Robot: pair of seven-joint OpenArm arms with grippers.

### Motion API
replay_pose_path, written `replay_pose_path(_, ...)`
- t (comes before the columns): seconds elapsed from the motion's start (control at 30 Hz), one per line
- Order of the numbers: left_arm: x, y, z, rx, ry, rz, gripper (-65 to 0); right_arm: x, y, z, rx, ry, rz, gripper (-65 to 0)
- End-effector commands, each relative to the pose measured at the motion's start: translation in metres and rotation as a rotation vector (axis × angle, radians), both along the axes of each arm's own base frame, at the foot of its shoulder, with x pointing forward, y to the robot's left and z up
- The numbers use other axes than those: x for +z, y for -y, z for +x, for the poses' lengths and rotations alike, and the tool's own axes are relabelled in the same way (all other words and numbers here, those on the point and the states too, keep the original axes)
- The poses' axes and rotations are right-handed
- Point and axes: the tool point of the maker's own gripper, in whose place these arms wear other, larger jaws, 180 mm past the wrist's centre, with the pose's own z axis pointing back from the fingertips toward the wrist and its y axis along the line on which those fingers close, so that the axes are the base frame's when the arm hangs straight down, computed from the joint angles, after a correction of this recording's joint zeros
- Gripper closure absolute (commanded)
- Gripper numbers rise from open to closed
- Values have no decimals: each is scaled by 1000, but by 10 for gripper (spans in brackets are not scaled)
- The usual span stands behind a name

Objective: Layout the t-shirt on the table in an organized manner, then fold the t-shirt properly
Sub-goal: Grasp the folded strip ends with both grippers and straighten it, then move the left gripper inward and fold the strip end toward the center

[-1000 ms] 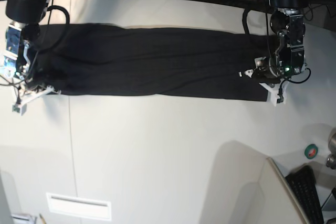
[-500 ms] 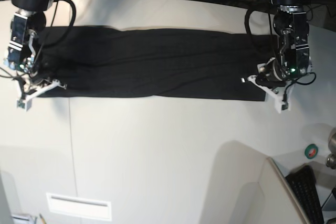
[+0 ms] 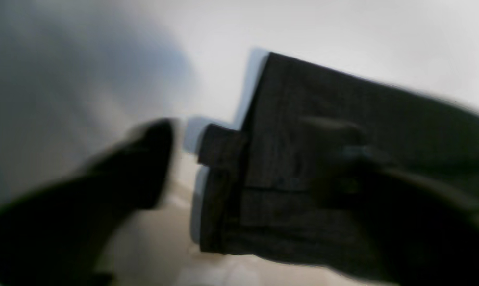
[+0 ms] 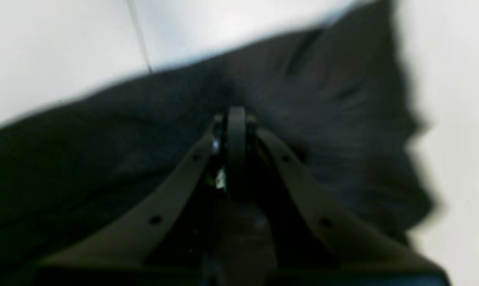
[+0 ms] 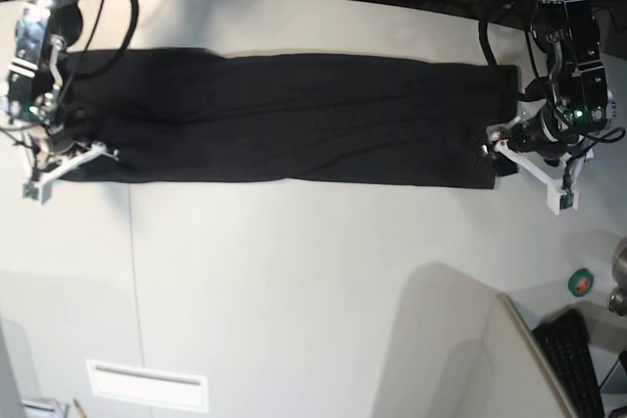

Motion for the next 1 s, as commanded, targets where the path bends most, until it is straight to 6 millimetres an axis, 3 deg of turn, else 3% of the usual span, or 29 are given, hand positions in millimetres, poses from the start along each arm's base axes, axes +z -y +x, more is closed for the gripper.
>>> replay_pose_path(0.0, 5, -5, 2, -23, 18, 10, -637, 13, 2, 8, 10, 43, -16, 0)
replay_pose_path(0.1, -13, -5, -9, -99, -35, -19, -650, 18, 4, 4, 8, 51, -25, 0)
replay_pose_path(0.3, -55, -20, -25, -60, -146, -102, -650, 16, 5, -7, 10, 40, -33, 0)
replay_pose_path(0.5, -61, -13, -27, -72, -160, -120, -650, 15, 3, -9, 10, 39, -30, 0)
replay_pose_path(0.83, -96, -10, -50, -26, -268, -191, -650, 17, 3, -8, 11, 43, -31, 0)
replay_pose_path(0.87, -96, -10, -49, -26, -268, -192, -615, 18, 2, -8, 12, 47, -31, 0)
replay_pose_path(0.97, -97, -10, -49, -25, -269, -193, -344, 25, 3, -10, 17, 62, -43, 0)
